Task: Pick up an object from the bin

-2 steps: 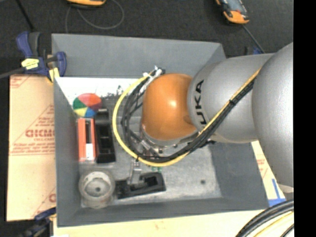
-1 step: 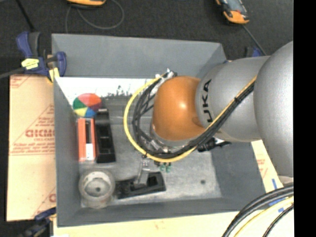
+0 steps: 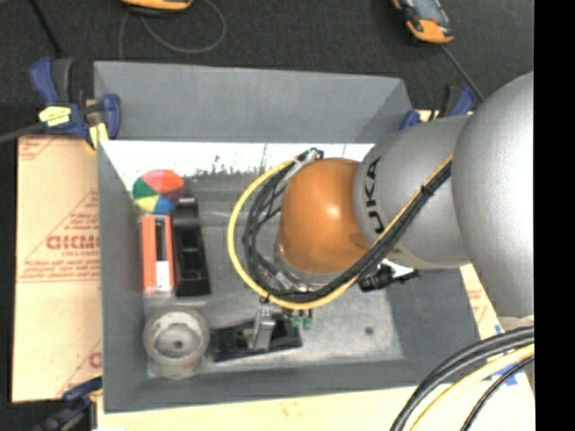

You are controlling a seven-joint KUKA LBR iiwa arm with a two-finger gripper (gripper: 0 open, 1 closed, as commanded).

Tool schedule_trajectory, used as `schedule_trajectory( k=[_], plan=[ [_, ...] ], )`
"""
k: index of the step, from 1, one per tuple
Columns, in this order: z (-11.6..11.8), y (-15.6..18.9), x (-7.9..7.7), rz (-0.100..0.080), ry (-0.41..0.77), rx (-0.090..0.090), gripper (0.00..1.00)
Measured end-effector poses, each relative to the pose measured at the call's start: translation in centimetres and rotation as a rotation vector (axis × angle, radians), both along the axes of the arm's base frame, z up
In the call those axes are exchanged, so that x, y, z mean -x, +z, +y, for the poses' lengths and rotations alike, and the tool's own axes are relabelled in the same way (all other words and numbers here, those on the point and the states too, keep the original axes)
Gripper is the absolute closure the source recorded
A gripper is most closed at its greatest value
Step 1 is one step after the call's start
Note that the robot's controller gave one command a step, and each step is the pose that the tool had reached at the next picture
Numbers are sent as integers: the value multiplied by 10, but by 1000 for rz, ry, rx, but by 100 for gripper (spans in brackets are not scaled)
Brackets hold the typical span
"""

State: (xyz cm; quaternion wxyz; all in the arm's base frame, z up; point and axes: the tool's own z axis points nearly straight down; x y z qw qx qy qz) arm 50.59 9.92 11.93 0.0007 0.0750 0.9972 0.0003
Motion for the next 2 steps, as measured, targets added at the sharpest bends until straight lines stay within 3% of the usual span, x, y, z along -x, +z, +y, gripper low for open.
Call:
schedule_trajectory(
  k=[1, 2],
  plan=[
    [-2, -7, 2, -3, -1, 0, 0],
    [0, -16, 19, 4, 54, 1, 0]
  ],
)
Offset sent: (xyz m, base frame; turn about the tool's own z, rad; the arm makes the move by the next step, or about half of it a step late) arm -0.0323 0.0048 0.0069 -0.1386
